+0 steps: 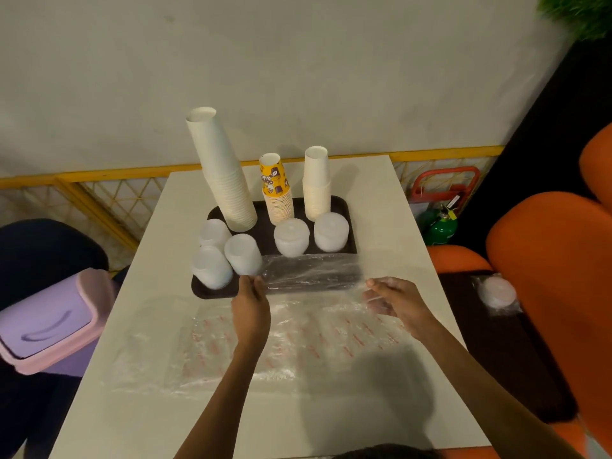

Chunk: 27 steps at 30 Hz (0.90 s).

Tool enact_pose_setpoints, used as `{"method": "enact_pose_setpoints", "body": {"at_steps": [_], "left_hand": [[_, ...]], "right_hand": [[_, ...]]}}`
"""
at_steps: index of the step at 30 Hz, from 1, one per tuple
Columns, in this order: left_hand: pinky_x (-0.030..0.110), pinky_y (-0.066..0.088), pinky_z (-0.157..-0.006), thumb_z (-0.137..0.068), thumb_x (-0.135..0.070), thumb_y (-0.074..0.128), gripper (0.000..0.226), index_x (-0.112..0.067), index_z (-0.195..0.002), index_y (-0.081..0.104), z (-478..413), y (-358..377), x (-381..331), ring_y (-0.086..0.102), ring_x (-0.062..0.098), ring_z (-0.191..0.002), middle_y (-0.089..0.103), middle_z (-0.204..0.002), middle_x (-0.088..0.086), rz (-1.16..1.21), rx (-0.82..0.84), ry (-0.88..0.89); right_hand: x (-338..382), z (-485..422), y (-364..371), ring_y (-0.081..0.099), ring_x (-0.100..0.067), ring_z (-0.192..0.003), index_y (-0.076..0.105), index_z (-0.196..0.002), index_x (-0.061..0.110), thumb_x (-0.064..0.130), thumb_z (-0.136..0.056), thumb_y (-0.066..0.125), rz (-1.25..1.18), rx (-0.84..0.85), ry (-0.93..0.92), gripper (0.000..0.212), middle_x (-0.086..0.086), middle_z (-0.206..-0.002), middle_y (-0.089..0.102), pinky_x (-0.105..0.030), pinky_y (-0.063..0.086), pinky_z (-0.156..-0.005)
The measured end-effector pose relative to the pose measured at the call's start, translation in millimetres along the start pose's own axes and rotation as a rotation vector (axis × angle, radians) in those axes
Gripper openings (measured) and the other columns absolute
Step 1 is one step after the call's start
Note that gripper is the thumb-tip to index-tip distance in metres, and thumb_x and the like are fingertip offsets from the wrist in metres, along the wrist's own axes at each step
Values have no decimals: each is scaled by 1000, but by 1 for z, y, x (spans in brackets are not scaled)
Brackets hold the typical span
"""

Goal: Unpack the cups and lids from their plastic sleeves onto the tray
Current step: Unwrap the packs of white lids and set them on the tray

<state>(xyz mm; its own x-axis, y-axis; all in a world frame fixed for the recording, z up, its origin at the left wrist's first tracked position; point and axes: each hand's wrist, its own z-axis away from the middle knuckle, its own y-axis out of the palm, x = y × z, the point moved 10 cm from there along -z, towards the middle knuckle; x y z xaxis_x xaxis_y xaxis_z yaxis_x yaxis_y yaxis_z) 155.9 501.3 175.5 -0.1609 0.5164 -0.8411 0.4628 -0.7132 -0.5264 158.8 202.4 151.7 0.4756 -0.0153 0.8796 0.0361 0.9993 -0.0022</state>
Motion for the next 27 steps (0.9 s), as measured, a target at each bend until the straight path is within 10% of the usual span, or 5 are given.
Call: {"method": "enact_pose_setpoints", "body": {"at_steps": [9,17,27], "left_hand": [[29,41,-52,-101,-23,39,22,-5,-107,50,22,-5,85,55,24,-56,57,-67,7,-329,120,-104],[29,40,-59,-99,-24,45,19,-13,-113,52,41,-26,150,63,29,-78,67,-86,8,-501,126,-189],[43,50,-76,-88,-4,62,22,-5,-110,61,40,-38,136,56,29,-94,61,-103,14,-398,7,36]], "right_hand": [[-67,-4,15,67,-19,-68,54,-115,15,26,-86,68,350,-13,131,34,-7,-90,69,-26,54,-65],[-104,-4,56,50,-26,-122,39,-139,15,33,-85,67,749,-111,-115,63,-9,-137,49,-40,43,-104],[-85,18,136,62,-27,-106,59,-120,14,36,-89,50,981,-125,-661,39,-14,-124,60,-31,52,-82]]}}
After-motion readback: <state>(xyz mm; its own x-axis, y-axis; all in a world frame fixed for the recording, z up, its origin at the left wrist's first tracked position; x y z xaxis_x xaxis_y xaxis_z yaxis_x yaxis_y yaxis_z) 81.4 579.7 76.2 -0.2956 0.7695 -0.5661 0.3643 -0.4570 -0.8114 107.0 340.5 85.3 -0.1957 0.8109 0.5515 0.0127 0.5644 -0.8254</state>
